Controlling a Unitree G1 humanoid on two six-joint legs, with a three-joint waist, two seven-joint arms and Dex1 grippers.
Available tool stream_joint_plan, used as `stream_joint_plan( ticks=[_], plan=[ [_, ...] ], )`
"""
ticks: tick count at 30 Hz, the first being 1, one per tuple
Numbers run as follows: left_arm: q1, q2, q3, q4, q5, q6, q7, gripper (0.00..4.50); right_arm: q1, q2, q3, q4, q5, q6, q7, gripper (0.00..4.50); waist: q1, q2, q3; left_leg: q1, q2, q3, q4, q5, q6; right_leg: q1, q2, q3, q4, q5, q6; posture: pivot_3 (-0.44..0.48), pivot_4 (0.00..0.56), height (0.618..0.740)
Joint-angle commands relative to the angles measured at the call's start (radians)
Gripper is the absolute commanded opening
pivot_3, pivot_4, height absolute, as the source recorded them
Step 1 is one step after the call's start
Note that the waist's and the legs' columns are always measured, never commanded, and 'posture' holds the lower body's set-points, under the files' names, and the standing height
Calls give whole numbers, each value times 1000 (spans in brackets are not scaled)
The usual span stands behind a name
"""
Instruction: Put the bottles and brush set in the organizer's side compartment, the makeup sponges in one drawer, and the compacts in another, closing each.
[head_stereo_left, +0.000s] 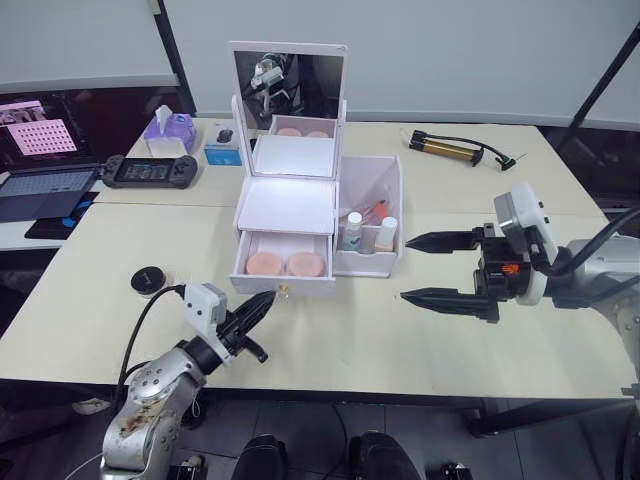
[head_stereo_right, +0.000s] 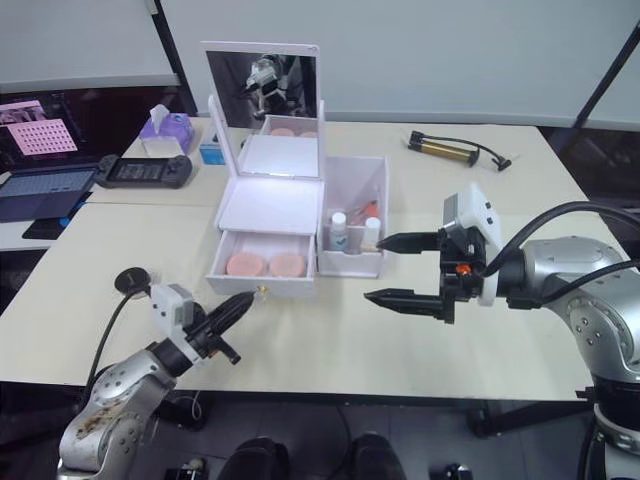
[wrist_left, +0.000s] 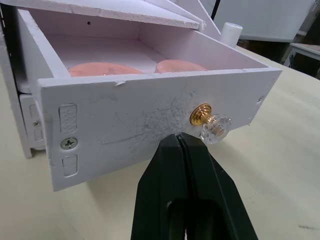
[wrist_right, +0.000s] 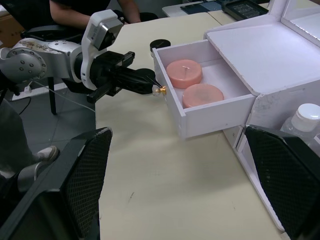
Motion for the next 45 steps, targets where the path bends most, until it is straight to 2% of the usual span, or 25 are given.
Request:
stream_joint_plan(
  ticks=[1,9,19,27,33,34,36,40,43,45],
  plan=[
    [-55,-16,-5,22,26,-41,42,48,-19,-17,-34,-20,18,5,-19,4500,1,0,0,0,0,0,0,0,0,0,0,0,0,0,0,0,150,689],
    [-247,25,-35,238,87,-91,-2,48,-23,-13,-25,-30,16,2,-62,4500,0,0,0,-1,-1,-2,0,0,0,0,0,-2,0,0,0,0,150,689],
    [-434,22,-62,434,171,-189,1,48,21,-9,-45,-64,1,-8,-135,4500,3,0,0,-2,-1,-4,1,0,0,1,-1,-3,-1,0,1,0,150,689],
    [-462,27,-68,464,179,-188,-11,48,56,-18,-73,-97,26,6,-165,4500,4,0,0,-3,-2,-7,1,1,-1,1,-1,-4,-1,1,1,0,150,689],
    [-414,50,-34,365,106,-78,-29,48,72,-37,-96,-90,70,39,-156,4500,3,0,0,-3,-2,-9,2,1,-1,1,-1,-5,-1,1,2,0,150,689],
    [-393,67,-24,344,99,-66,-34,432,67,-44,-99,-76,71,43,-150,4500,0,0,0,-3,-2,-10,2,1,-1,1,-1,-4,-1,1,1,0,150,689],
    [-350,101,-4,307,83,-50,-54,924,52,-51,-112,-43,77,49,-149,4500,-7,0,0,-3,-2,-12,1,1,-1,0,0,-4,-1,1,1,0,150,689],
    [-265,193,90,267,17,-41,-125,2188,63,-54,-133,18,37,11,-143,4500,-10,0,0,-3,-1,-13,0,1,-1,0,1,-4,-1,0,1,0,150,689],
    [-206,291,187,302,-27,-61,-222,3190,127,-40,-161,71,1,-28,-129,4500,-8,-1,0,-3,-1,-13,0,1,-1,0,0,-4,-1,0,1,0,150,689],
    [-204,346,273,388,-61,-83,-269,3787,180,-43,-185,128,-44,-74,-108,4500,-1,-1,0,-3,-1,-12,0,1,-1,-1,0,-4,-1,0,1,0,150,689]
  ],
)
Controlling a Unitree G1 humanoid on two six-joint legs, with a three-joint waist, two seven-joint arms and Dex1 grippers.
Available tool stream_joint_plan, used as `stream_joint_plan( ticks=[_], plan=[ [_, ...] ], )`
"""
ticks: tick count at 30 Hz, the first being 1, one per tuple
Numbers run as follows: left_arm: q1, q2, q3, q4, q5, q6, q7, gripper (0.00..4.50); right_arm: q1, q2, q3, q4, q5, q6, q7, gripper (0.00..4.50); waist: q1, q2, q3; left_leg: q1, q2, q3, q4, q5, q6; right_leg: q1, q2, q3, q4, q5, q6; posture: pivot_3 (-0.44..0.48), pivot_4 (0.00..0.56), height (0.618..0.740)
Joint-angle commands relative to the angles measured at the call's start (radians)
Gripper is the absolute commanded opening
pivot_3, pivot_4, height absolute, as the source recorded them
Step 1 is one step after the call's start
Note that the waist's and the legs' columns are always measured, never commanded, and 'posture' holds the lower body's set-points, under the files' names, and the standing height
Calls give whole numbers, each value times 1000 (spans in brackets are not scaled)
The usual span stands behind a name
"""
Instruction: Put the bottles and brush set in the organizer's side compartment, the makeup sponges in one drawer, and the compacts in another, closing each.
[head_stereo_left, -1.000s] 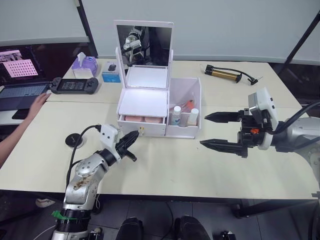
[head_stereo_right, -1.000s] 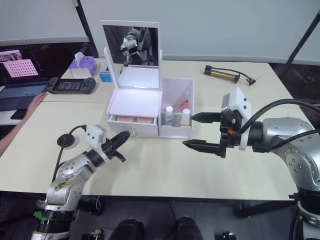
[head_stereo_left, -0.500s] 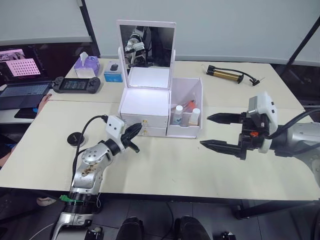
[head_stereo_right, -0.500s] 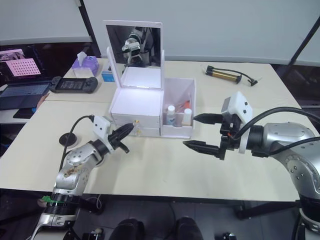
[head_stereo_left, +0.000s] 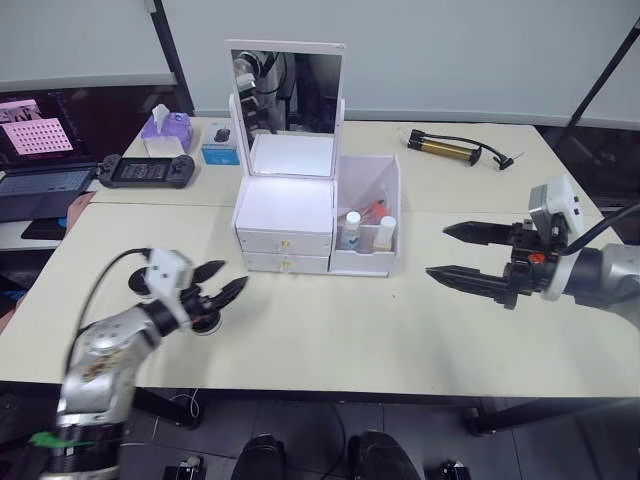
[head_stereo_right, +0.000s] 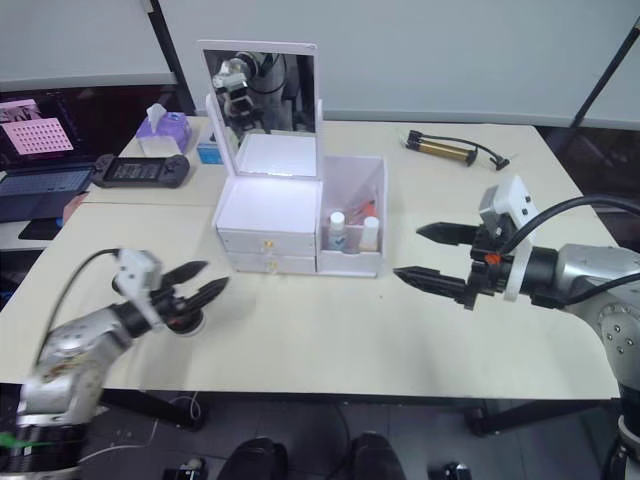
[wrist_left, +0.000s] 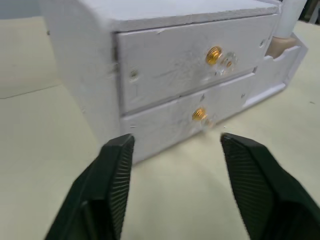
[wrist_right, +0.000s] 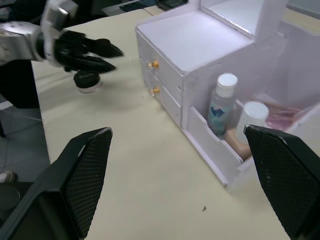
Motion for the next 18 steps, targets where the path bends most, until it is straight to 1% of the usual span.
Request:
stream_joint_plan(
  ticks=[1,2,5,7,11,14,18],
  plan=[
    [-16,72,156,112,-69,-53,-80,4154,61,-6,-71,86,-63,-83,37,4500,7,0,0,0,0,1,0,0,0,0,0,-1,0,0,1,0,150,689],
    [-30,91,192,184,-72,-70,-87,4472,83,-12,-86,125,-74,-96,57,4500,8,0,0,0,0,3,0,0,0,0,0,-1,-1,0,1,0,150,689],
    [-60,159,246,388,-36,-162,-131,4493,132,-13,-118,266,-132,-184,110,4500,8,0,0,0,-1,5,0,0,0,0,-1,-1,-1,-1,1,0,150,689],
    [-81,202,269,496,-19,-225,-152,4493,146,2,-150,368,-165,-257,128,4500,6,0,0,0,-1,6,0,0,0,0,0,-1,-1,0,1,0,150,689],
    [-133,286,321,730,20,-367,-129,4493,189,20,-195,533,-227,-385,163,4500,5,0,0,0,1,9,0,0,1,-1,0,-1,-1,0,0,0,150,689],
    [-141,311,332,789,21,-405,-144,4493,206,30,-210,582,-246,-439,177,4500,3,0,0,0,2,11,0,0,1,-1,0,-1,0,-1,0,0,150,689],
    [-125,309,333,732,-7,-362,-179,4493,180,39,-186,550,-231,-423,189,4500,2,0,0,1,2,14,0,-1,1,-2,0,1,1,-1,0,0,150,689]
  ],
)
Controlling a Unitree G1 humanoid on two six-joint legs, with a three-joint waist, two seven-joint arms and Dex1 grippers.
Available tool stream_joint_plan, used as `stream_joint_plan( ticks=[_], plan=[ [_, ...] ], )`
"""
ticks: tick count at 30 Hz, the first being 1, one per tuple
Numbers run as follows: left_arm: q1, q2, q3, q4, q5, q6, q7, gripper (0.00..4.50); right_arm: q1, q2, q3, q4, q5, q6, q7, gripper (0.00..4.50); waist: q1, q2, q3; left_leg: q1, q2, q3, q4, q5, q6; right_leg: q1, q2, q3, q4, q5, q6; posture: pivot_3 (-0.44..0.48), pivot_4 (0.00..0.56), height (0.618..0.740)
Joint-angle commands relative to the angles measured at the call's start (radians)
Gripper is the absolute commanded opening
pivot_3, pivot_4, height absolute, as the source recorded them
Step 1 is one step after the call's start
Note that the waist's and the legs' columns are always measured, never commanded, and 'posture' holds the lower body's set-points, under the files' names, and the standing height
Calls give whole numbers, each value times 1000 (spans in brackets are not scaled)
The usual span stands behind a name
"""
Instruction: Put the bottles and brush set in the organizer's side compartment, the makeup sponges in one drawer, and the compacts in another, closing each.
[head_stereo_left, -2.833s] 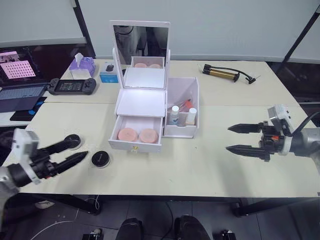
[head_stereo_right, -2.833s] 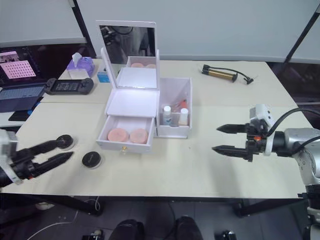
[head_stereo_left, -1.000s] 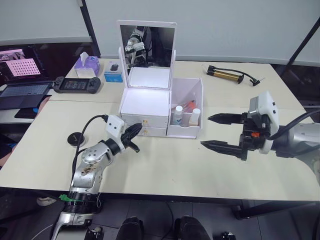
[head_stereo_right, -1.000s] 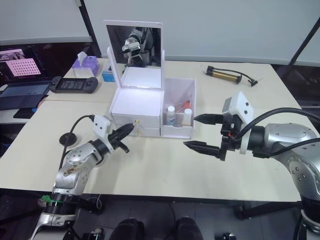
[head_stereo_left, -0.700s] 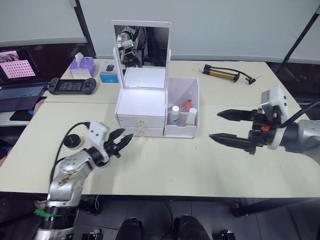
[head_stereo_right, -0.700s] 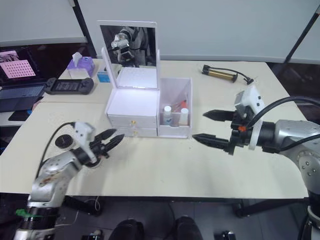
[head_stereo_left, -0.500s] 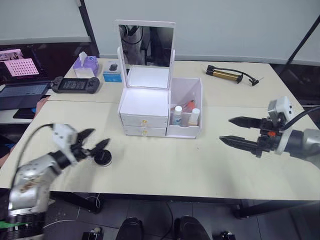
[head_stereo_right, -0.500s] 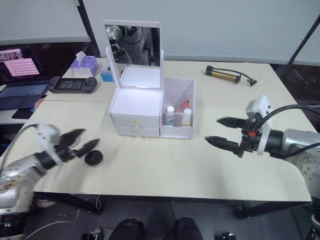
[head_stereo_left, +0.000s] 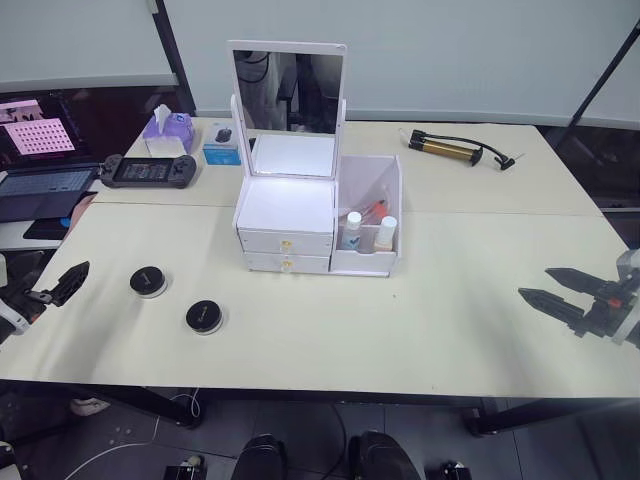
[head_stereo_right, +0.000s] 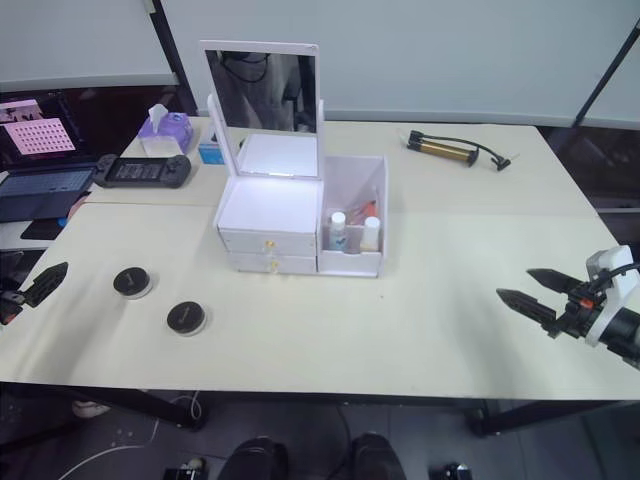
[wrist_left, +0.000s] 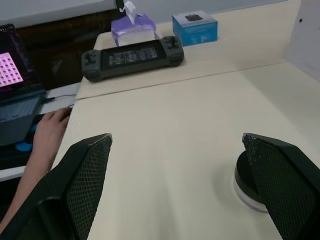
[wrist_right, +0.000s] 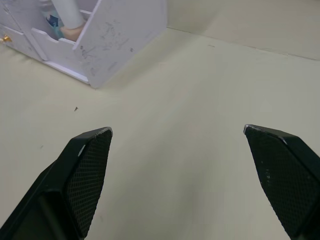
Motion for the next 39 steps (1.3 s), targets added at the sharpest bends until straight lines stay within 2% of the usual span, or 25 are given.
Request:
stream_joint_plan(
  ticks=[1,7,10,13,17,19,22,27,32,38,39],
  plan=[
    [9,7,6,-88,-32,28,-34,4493,-54,-5,-5,-69,28,6,13,4500,-1,0,0,0,0,0,0,0,0,0,0,0,0,0,0,0,150,689],
    [82,-48,-46,-415,-103,204,-39,4493,-139,-38,93,-244,79,127,57,4500,-4,0,0,0,1,1,0,0,0,0,1,1,1,1,-1,0,150,689],
    [114,-117,-72,-623,-167,333,56,4493,-188,-65,136,-342,121,207,78,4500,0,0,0,0,0,1,0,0,0,0,0,2,1,1,-1,0,150,689],
    [150,-254,-133,-869,-238,478,236,4493,-270,-87,181,-435,179,295,87,4500,2,1,0,0,0,1,0,0,0,0,0,2,1,1,-1,0,150,689],
    [199,-491,-300,-1070,-126,460,467,4493,-330,-84,217,-484,195,333,76,4500,5,-2,-1,0,0,-1,0,0,0,2,0,2,-1,1,0,0,150,689],
    [211,-574,-422,-1078,13,433,569,4493,-344,-77,228,-496,195,336,68,4500,7,-2,-1,0,-1,-1,0,0,0,3,-1,2,-1,2,0,0,150,689],
    [204,-676,-496,-1078,85,477,697,4493,-353,-79,243,-509,181,329,61,4500,5,-2,-1,1,-2,-2,0,0,0,3,-1,3,-1,2,-1,0,150,689],
    [169,-742,-614,-1015,227,473,792,4493,-364,-98,229,-560,222,362,66,4500,4,-2,-1,0,-3,-8,0,0,0,3,0,3,-1,2,0,0,150,689],
    [114,-806,-649,-906,296,410,838,4493,-382,-116,259,-556,195,384,55,4500,7,-2,-1,-1,-5,-13,1,0,0,4,-1,2,-1,2,0,0,150,689],
    [57,-841,-632,-834,357,345,896,4493,-387,-138,241,-592,237,423,52,4500,5,-2,-1,-2,-5,-16,1,0,0,3,-1,1,-2,2,0,0,150,689],
    [48,-844,-642,-820,364,333,890,4309,-383,-140,240,-597,234,421,50,4500,5,-2,-1,-2,-5,-17,1,0,0,3,-1,1,-2,2,0,0,150,689]
  ],
)
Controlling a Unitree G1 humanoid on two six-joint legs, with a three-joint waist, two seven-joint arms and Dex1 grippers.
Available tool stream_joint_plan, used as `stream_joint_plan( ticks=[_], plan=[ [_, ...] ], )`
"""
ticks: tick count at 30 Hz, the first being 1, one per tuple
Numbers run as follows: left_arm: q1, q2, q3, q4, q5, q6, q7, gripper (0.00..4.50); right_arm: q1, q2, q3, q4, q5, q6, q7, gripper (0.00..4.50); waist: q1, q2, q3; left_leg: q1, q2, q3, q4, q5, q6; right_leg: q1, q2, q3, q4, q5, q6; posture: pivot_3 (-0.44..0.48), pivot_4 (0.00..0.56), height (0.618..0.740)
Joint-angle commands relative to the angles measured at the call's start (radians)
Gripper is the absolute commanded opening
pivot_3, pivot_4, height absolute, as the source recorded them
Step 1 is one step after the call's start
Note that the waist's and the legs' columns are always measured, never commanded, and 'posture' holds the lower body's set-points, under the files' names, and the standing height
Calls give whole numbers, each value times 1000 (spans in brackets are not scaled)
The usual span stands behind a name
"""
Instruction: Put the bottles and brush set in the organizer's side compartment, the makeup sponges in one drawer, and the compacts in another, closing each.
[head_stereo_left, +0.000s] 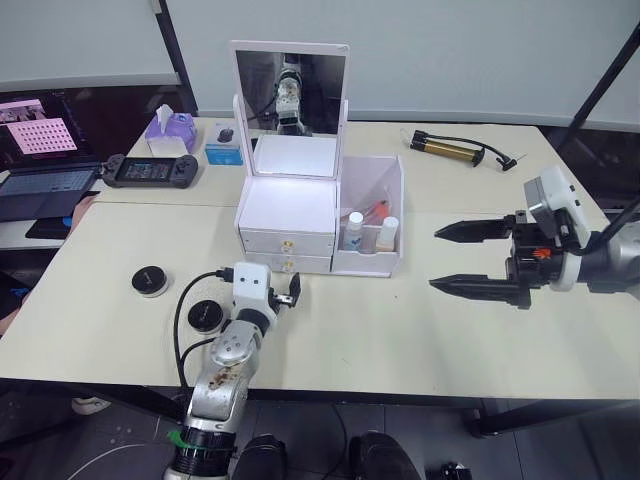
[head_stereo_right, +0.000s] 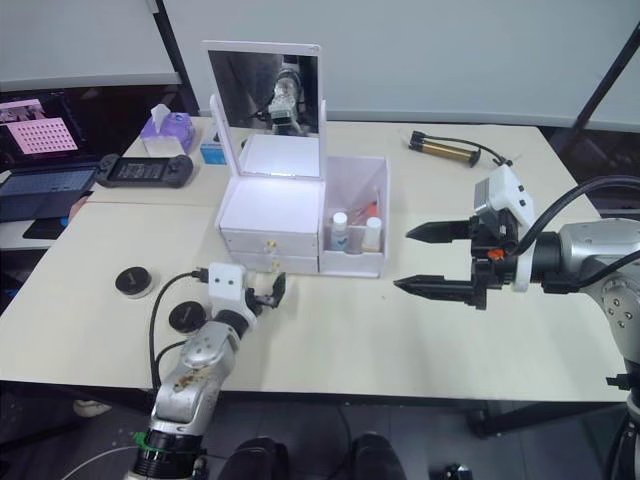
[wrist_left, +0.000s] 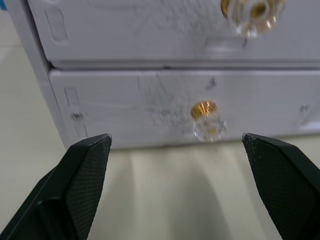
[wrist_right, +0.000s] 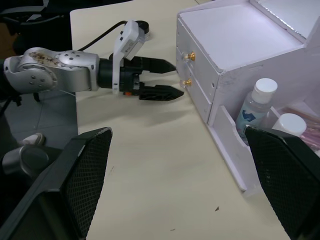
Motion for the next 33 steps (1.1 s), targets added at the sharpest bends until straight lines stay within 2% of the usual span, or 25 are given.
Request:
stream_joint_plan(
  ticks=[1,4,12,20,27,33],
  plan=[
    [-27,-10,-14,14,32,-60,3,4099,-4,-17,-34,-35,19,8,-7,4500,0,0,0,0,0,0,0,0,0,0,0,0,0,0,0,0,150,689],
    [-19,-18,-36,38,43,-93,-16,3274,2,-22,-38,-38,17,6,-10,4500,3,0,0,0,0,-1,0,0,0,0,0,-1,0,0,0,0,150,689],
    [-35,-55,-35,87,44,-158,-16,632,1,-37,-36,-22,6,-10,3,4500,0,0,0,0,-1,-1,0,0,0,0,0,-1,0,0,0,0,150,689],
    [41,-38,-39,16,37,-189,-55,540,7,-32,-32,-15,0,-20,14,4500,-1,0,0,0,-1,-2,0,0,0,0,0,-1,0,0,0,0,150,689],
    [184,13,-49,-153,13,-106,-111,540,11,-14,-15,-17,-3,-24,15,4500,-2,0,0,0,-1,-2,0,0,0,0,0,-1,0,0,0,0,150,689],
    [308,55,-47,-335,-111,22,-195,540,-21,7,22,-9,-5,-19,17,4500,-2,1,0,0,0,-2,0,0,0,-1,0,0,0,-1,1,0,150,689]
  ],
)
